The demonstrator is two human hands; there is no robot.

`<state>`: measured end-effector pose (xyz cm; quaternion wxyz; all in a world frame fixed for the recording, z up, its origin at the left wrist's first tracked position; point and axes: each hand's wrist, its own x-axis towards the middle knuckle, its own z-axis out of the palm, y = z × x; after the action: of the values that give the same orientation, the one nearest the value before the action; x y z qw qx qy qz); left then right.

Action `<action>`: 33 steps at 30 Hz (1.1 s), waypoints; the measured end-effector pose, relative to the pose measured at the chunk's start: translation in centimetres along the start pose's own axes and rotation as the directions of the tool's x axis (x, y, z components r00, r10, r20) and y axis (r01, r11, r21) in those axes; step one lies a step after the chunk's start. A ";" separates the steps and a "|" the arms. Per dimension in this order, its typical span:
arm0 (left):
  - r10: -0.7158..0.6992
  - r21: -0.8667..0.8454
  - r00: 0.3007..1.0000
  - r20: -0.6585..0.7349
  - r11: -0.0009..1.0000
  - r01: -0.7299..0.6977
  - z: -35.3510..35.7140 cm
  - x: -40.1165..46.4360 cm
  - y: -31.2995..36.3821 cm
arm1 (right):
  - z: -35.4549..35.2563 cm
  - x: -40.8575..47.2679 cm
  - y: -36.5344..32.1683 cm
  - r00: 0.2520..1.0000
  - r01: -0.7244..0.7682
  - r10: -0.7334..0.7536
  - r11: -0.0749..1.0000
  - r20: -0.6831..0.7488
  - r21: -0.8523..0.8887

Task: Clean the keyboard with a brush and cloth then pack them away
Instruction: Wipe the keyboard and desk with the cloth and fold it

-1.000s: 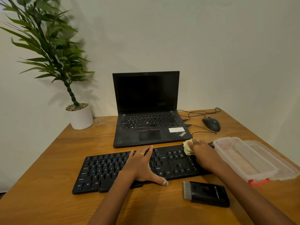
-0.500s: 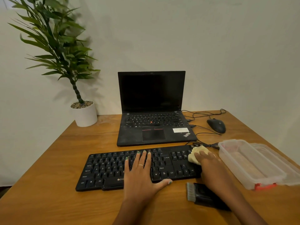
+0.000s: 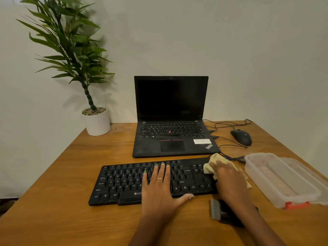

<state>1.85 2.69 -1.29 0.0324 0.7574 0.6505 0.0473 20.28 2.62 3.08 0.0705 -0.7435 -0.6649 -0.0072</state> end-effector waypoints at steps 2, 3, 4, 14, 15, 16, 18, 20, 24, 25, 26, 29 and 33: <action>0.002 0.006 1.000 -0.011 1.000 -0.002 0.0 0.0 0.0 | 0.1 0.2 -0.9 0.999 -0.021 0.019 0.997 0.028 0.074; 0.002 0.011 1.000 -0.015 1.000 -0.002 0.0 -0.1 0.0 | 0.4 0.0 -1.9 0.999 0.014 -0.019 0.993 0.042 0.120; 0.002 0.012 1.000 -0.016 1.000 -0.002 0.1 -0.1 0.0 | 0.8 -0.3 -3.1 0.996 0.068 -0.076 0.985 0.046 0.160; -0.001 -0.011 1.000 -0.014 1.000 0.001 0.2 -0.1 -0.1 | 0.3 -0.6 -2.3 0.981 0.147 -0.160 0.982 0.108 0.117; -0.002 -0.009 1.000 -0.014 1.000 0.001 0.1 -0.1 -0.1 | 0.0 -0.6 -2.5 0.974 0.162 -0.180 0.978 0.140 0.129; 0.000 -0.005 1.000 -0.011 1.000 0.000 0.1 -0.1 -0.1 | -0.4 -0.6 -2.7 0.962 0.187 -0.215 0.968 0.168 0.168; 0.002 -0.004 1.000 -0.011 1.000 -0.003 0.0 -0.2 -0.1 | -1.9 -0.6 -3.0 0.932 0.207 -0.301 0.899 0.200 0.387; 0.009 -0.016 1.000 -0.019 1.000 -0.009 0.0 -0.3 -0.1 | -3.9 -0.6 -3.4 0.929 0.073 -0.309 0.691 0.203 0.719; 0.013 -0.036 0.999 -0.048 0.999 -0.015 0.1 -0.3 -0.2 | -6.1 0.4 -2.7 0.952 -0.280 -0.112 0.045 0.284 0.959; 0.010 -0.033 0.999 -0.034 0.999 -0.011 0.1 -0.3 -0.2 | -6.1 0.7 -2.2 0.944 -0.326 -0.075 -0.046 0.322 0.944; 0.006 -0.030 1.000 -0.020 1.000 -0.007 0.1 -0.3 -0.2 | -5.8 1.0 -1.7 0.936 -0.352 -0.029 -0.070 0.351 0.933; -0.006 -0.037 1.000 -0.027 0.999 0.005 0.2 -0.3 -0.1 | -4.4 1.9 -0.4 0.933 -0.353 0.154 0.218 0.325 0.910; -0.011 -0.046 0.999 -0.033 0.999 0.010 0.2 -0.3 -0.1 | -1.6 2.3 -0.6 0.995 -0.095 0.055 0.779 0.084 0.620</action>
<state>1.74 2.41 -1.48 0.0390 0.7521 0.6536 0.0748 20.05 4.78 5.01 0.2917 -0.7043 -0.6017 0.2384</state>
